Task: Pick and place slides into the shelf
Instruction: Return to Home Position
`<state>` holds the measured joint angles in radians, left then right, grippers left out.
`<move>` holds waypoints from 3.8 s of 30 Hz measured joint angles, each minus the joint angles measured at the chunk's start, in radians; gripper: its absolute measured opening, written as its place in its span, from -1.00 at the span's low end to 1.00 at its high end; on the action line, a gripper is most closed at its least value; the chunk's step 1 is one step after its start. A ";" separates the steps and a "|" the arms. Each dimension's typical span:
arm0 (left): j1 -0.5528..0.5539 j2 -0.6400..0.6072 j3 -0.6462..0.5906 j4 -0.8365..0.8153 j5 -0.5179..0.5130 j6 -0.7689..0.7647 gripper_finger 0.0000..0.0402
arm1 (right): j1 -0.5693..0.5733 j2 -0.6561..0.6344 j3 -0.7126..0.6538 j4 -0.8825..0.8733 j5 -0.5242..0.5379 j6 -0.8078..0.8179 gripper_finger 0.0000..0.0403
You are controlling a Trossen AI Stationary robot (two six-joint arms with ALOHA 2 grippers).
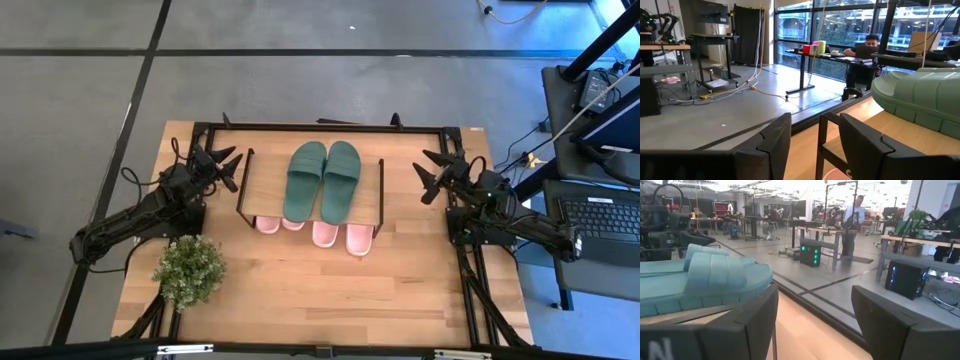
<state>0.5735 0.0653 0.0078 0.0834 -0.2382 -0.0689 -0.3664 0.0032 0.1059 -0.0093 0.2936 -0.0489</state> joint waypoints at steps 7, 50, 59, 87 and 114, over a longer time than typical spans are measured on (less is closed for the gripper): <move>0.000 0.000 0.000 0.000 0.000 0.000 -0.21 | 0.000 -0.002 -0.015 0.021 0.000 0.018 0.26; 0.000 0.000 0.000 0.000 -0.001 0.000 -0.21 | -0.001 0.008 -0.099 0.074 0.000 0.018 0.26; 0.000 0.000 0.000 0.000 -0.001 0.000 -0.21 | -0.001 0.008 -0.099 0.075 0.000 0.018 0.26; 0.000 0.000 0.000 0.000 0.000 0.000 -0.21 | -0.001 0.008 -0.099 0.075 0.000 0.019 0.26; 0.000 0.000 0.000 0.000 0.000 0.000 -0.21 | -0.001 0.008 -0.099 0.075 0.000 0.018 0.26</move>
<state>0.5737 0.0652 0.0078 0.0834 -0.2386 -0.0689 -0.3678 0.0109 0.0071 0.0658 0.2937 -0.0305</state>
